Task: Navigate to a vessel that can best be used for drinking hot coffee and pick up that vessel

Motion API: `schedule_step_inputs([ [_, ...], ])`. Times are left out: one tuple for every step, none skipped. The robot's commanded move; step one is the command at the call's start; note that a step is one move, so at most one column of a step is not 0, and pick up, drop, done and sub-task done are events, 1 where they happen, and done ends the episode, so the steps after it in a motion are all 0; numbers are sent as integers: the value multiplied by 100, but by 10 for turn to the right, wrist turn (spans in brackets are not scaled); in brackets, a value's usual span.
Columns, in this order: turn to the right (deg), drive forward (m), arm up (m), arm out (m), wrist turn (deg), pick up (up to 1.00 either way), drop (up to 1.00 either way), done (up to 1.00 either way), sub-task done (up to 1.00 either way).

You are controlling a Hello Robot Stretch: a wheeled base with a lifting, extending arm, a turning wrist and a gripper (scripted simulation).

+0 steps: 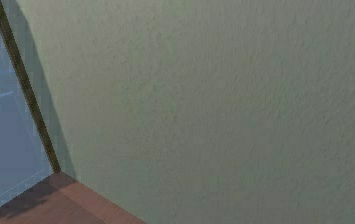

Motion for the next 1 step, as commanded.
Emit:
schedule_step_inputs([
  [0, 0, 0, 0, 0, 0, 0, 100, 0],
])
